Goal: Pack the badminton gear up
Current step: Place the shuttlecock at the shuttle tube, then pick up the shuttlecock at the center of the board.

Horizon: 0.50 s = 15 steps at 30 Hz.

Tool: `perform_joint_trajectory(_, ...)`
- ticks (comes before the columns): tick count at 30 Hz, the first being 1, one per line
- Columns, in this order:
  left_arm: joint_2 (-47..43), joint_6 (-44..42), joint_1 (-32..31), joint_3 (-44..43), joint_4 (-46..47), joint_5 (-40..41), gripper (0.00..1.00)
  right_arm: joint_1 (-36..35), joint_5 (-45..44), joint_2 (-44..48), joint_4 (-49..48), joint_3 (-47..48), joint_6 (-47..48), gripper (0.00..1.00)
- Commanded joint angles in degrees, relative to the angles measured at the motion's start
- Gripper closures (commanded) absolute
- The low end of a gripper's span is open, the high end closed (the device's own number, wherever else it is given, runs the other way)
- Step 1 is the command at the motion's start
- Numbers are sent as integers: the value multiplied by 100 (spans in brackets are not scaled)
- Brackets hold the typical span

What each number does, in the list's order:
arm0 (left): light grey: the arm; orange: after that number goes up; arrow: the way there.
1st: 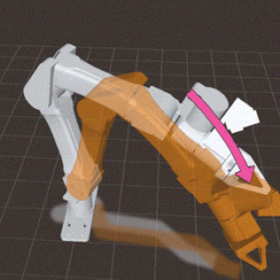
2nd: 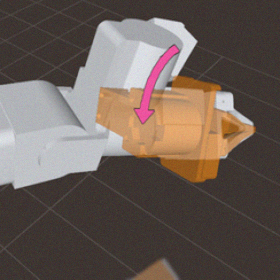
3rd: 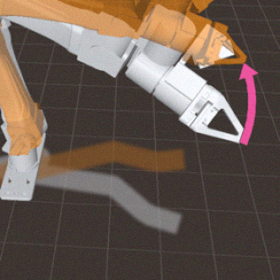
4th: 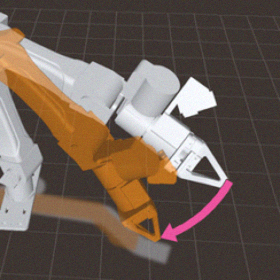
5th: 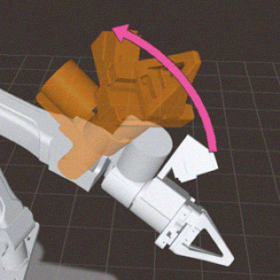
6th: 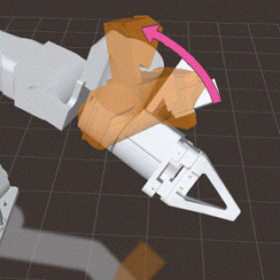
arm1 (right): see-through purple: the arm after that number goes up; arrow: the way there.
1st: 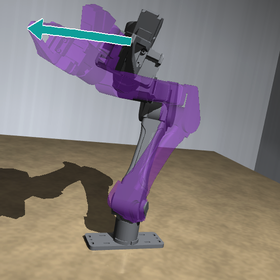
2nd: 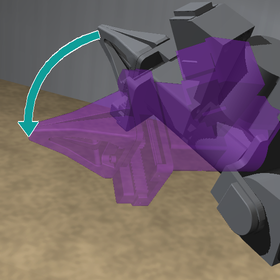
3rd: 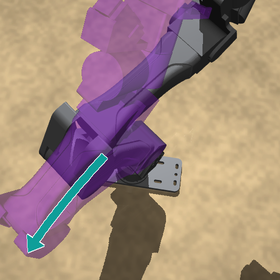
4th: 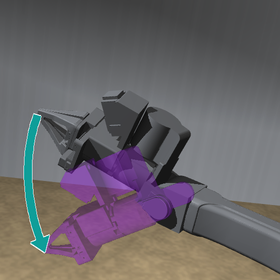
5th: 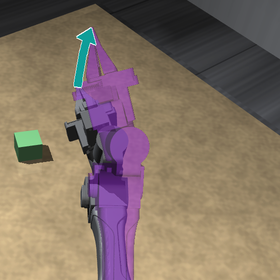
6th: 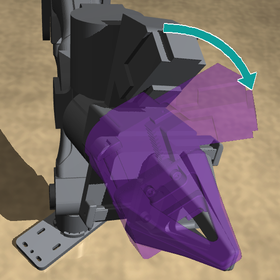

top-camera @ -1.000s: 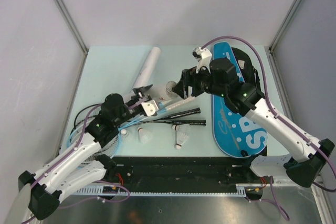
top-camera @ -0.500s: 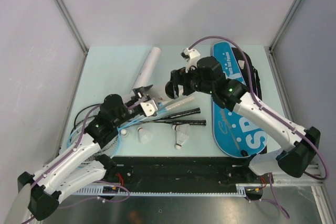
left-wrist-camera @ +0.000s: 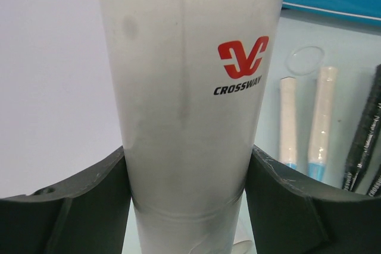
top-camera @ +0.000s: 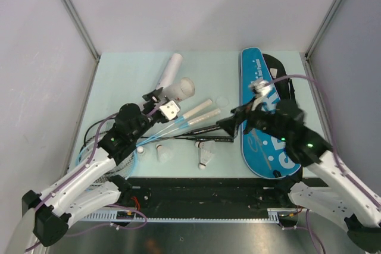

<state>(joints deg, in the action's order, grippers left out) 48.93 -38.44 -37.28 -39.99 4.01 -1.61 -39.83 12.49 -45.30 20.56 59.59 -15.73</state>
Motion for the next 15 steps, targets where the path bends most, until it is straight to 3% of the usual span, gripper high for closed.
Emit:
perform_joint_trajectory(1, -129, 73, -16, -335, 522, 556, 76, -95, 578, -515, -366, -1638, -71, 14)
perform_joint_trajectory(4, -234, 73, -8, -273, 548, 442, 76, 19, 1351, -619, -1526, -2607, -220, 28)
perform_joint_trajectory(5, -243, 73, -16, -264, 557, 407, 76, 63, 1457, -751, -1694, -2628, -212, 35)
perform_joint_trajectory(8, -191, 108, -16, -290, 557, 319, 76, 353, 1380, -1260, -2001, -2724, -710, 41)
perform_joint_trajectory(11, -225, 134, -16, -290, 557, 266, 76, 599, 1282, -1883, -2398, -2786, -1660, 41)
perform_joint_trajectory(15, -261, 152, -16, -282, 557, 240, 76, 582, 1213, -2149, -2881, -3040, -2697, 31)
